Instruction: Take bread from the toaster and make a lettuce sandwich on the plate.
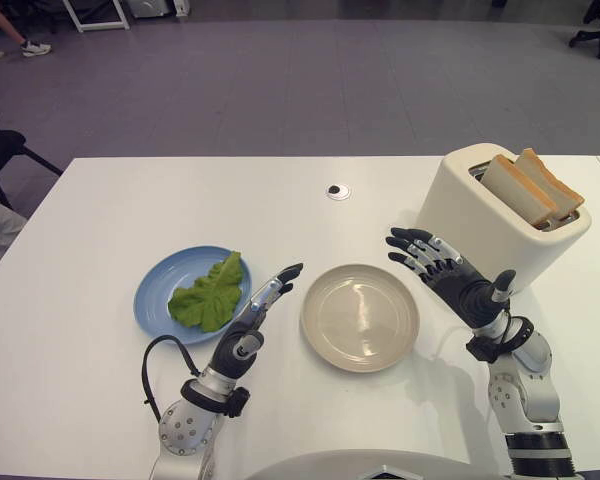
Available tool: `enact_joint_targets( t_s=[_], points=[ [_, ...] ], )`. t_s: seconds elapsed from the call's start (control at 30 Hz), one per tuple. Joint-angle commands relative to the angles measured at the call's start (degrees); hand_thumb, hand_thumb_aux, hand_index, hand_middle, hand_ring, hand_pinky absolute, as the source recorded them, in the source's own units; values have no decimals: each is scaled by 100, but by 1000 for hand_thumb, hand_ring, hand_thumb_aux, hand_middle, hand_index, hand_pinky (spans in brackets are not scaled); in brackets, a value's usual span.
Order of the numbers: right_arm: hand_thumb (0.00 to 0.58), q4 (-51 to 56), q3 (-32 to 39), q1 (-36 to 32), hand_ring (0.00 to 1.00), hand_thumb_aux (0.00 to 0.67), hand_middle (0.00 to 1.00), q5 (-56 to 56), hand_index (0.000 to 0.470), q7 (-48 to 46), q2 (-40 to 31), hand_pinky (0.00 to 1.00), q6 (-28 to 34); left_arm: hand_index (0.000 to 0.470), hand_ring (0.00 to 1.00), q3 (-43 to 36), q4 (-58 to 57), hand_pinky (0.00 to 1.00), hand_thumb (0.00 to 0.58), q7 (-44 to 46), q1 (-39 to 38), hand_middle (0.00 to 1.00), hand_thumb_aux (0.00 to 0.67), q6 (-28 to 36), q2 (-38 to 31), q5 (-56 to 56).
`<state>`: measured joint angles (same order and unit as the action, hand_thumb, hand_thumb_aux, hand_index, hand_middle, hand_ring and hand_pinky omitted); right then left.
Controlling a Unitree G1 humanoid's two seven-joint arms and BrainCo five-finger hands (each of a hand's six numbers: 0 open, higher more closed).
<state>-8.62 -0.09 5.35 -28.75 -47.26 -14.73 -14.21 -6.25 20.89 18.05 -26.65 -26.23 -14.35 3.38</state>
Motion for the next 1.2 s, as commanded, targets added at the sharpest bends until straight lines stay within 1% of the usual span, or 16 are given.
enact_joint_targets(
  t_s=[0.03,0.3,0.63,0.83,0.93,0.97,1.03,1.1,1.13,1.2],
  points=[
    [0,-29,-37,-5,0,0,0,-67,0,-33,-43,0,79,0,0,-36,-42,0,0,28,29,0,0,91,8,54],
    [0,-59,-81,49,0,0,0,-131,0,-56,-48,0,133,0,0,-119,41,0,0,183,50,0,0,253,5,395],
    [0,-73,-197,128,0,0,0,-148,0,-20,2,0,44,0,0,-157,223,0,0,374,117,0,0,447,54,1063],
    [0,-45,-215,105,0,0,0,-139,0,-27,25,0,-7,0,0,-148,279,0,0,429,108,0,0,474,63,1133],
    [0,-216,-345,33,0,0,0,-13,0,111,40,0,-259,0,0,-149,278,0,0,416,78,0,0,434,80,1057],
    [0,-569,-614,-106,0,0,0,-48,0,317,-78,0,-285,0,0,-153,249,0,0,416,107,0,0,430,82,1023],
    [0,-890,-1464,-746,0,0,0,213,0,965,-630,0,-241,0,0,-160,148,0,0,427,180,0,0,421,83,950],
    [0,-360,-2131,-1357,0,0,0,899,0,1411,-1329,0,-381,0,0,-170,85,0,0,409,192,0,0,393,113,886],
    [0,148,-2334,-1583,0,0,0,1506,0,1694,-1736,0,-521,0,0,-181,58,0,0,402,202,0,0,381,130,858],
    [0,1207,-2484,-1822,0,0,0,2802,0,2396,-2424,0,-814,0,0,-208,14,0,0,393,226,0,0,362,153,801]
  ],
)
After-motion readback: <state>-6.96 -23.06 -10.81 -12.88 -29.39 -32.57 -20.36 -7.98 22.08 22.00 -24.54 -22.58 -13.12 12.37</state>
